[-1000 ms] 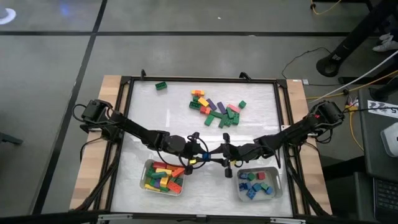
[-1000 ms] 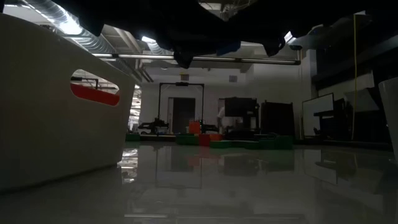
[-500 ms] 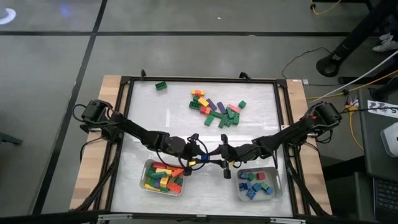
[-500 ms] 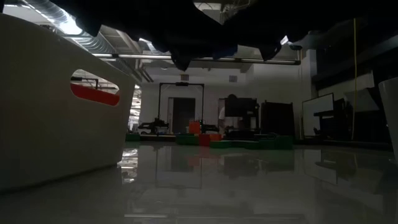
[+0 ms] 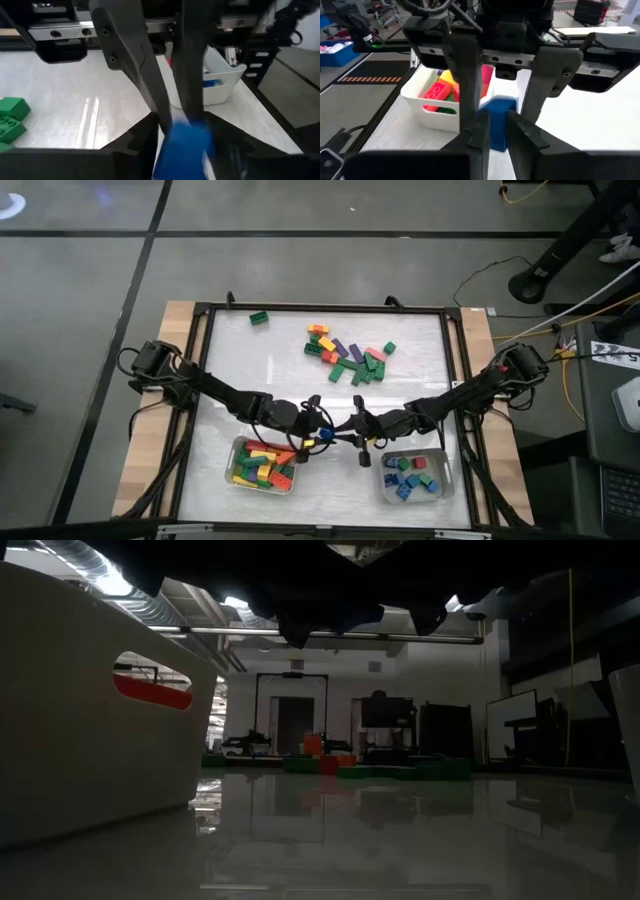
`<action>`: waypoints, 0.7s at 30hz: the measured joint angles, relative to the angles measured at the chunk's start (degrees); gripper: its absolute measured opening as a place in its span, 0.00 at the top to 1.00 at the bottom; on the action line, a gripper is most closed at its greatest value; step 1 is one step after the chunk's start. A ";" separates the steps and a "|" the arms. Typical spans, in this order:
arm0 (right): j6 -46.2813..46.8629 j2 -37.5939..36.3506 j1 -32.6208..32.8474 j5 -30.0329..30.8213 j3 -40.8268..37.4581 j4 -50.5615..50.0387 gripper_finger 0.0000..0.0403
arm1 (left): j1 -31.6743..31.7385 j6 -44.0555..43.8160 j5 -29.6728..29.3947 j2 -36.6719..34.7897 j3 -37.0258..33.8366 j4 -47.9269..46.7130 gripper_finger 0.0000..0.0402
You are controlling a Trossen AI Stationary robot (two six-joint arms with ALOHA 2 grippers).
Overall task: Sort blocks by size
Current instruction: Put the square blue game piece into the gray bin
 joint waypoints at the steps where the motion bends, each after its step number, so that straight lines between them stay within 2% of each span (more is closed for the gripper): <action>1: 0.02 0.00 -0.04 0.16 0.03 -0.01 0.85 | 0.03 0.00 -0.04 0.00 0.02 0.04 0.63; 6: 0.02 -0.03 -0.01 0.20 0.05 0.02 0.90 | -0.02 0.13 0.08 0.00 0.05 0.19 0.58; 14: 0.04 -0.03 0.03 2.20 0.05 -0.41 0.99 | 0.00 0.24 0.07 -0.03 0.05 -0.23 0.58; 17: 0.11 -0.03 0.03 -0.57 0.05 -0.67 0.97 | -0.02 0.57 0.18 -1.05 0.09 -2.86 0.58; 21: 0.44 0.06 0.03 -5.33 -0.06 -2.30 0.85 | 0.09 1.56 0.25 -4.61 0.20 -10.92 0.58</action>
